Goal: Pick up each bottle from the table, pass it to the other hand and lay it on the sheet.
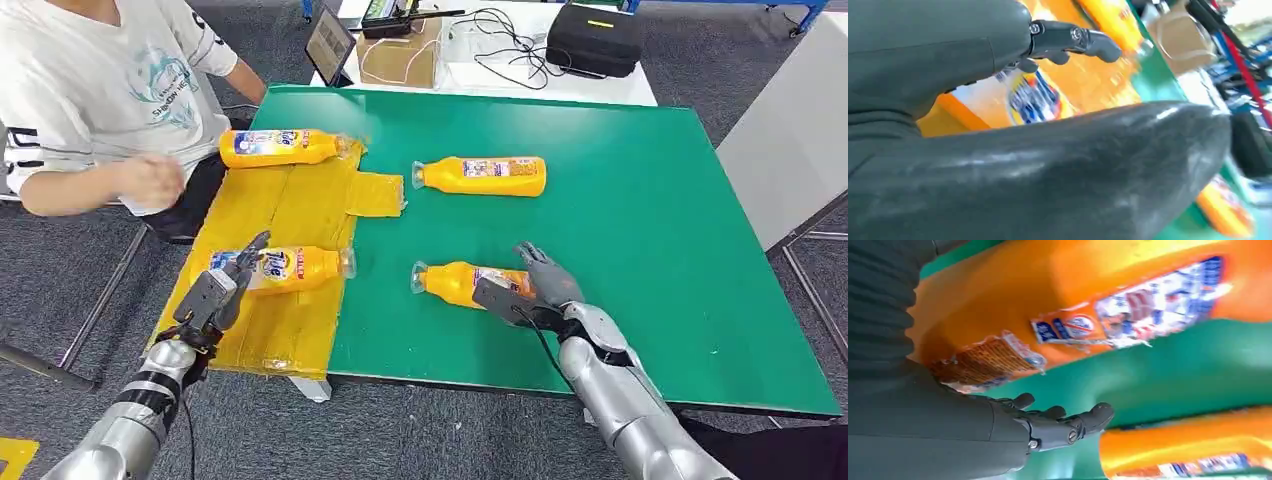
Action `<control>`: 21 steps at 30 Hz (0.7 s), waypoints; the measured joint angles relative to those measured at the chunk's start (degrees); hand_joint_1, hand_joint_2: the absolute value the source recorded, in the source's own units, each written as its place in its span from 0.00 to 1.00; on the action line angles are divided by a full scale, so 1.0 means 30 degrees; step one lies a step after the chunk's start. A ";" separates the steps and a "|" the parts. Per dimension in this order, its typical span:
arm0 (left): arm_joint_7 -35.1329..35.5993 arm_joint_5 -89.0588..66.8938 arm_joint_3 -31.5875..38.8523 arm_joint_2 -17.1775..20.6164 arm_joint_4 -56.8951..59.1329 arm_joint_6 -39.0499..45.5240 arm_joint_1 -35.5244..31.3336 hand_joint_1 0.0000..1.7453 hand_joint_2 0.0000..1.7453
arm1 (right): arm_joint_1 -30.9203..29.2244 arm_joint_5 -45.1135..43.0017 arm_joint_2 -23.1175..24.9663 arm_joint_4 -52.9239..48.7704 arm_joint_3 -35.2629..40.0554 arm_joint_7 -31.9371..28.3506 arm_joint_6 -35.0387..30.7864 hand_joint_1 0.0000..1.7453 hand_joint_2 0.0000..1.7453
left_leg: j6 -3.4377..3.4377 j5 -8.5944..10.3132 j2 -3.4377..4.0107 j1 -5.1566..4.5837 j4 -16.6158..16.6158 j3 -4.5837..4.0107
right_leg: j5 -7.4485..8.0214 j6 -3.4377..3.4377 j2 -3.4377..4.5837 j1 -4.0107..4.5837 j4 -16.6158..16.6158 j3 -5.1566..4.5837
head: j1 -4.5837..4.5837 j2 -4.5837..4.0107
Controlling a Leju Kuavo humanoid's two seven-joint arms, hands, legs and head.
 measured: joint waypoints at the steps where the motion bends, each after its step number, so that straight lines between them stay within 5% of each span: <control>1: 0.0130 0.0397 0.0187 -0.0260 -0.0109 -0.0556 0.0029 0.00 1.00 | -0.0021 0.0115 -0.0173 0.0014 0.0080 0.0174 0.0202 0.00 1.00 | 0.0001 -0.0001 0.0003 -0.0001 0.0000 -0.0001 | 0.0002 0.0001 0.0001 0.0000 -0.0008 0.0000 | 0.0000 0.0000; 5: 0.1123 0.1770 0.0626 -0.1333 -0.0751 -0.2141 0.0167 0.00 1.00 | 0.0016 0.0386 -0.0867 0.0000 0.0284 0.0845 0.1144 0.03 1.00 | 0.0008 -0.0007 0.0000 -0.0002 0.0006 -0.0016 | 0.0006 0.0007 -0.0003 0.0000 -0.0018 -0.0012 | -0.0007 0.0007; 6: 0.1290 0.1901 0.0662 -0.1571 -0.0897 -0.2315 0.0213 0.00 1.00 | 0.0024 0.0415 -0.1027 -0.0015 0.0298 0.0933 0.1260 0.70 1.00 | 0.0009 -0.0008 -0.0002 -0.0002 0.0006 -0.0020 | 0.0005 0.0007 -0.0006 0.0001 -0.0019 -0.0011 | -0.0007 0.0000; 7: 0.1406 0.1951 0.0677 -0.1748 -0.1035 -0.2439 0.0265 0.00 1.00 | 0.0062 0.0474 -0.1195 -0.0015 0.0320 0.0983 0.1398 0.98 1.00 | 0.0011 -0.0011 -0.0002 -0.0001 0.0005 -0.0026 | 0.0005 0.0007 -0.0006 0.0002 -0.0019 -0.0013 | -0.0007 0.0000; 21: 0.2995 0.3619 0.0436 -0.3015 -0.1858 -0.2554 0.0395 0.00 1.00 | 0.0449 -0.1291 -0.2725 -0.0678 0.0743 0.0167 0.3212 1.00 1.00 | 0.0021 -0.0008 0.0011 0.0003 0.0005 -0.0017 | 0.0005 0.0006 -0.0004 0.0007 -0.0024 -0.0017 | -0.0007 0.0000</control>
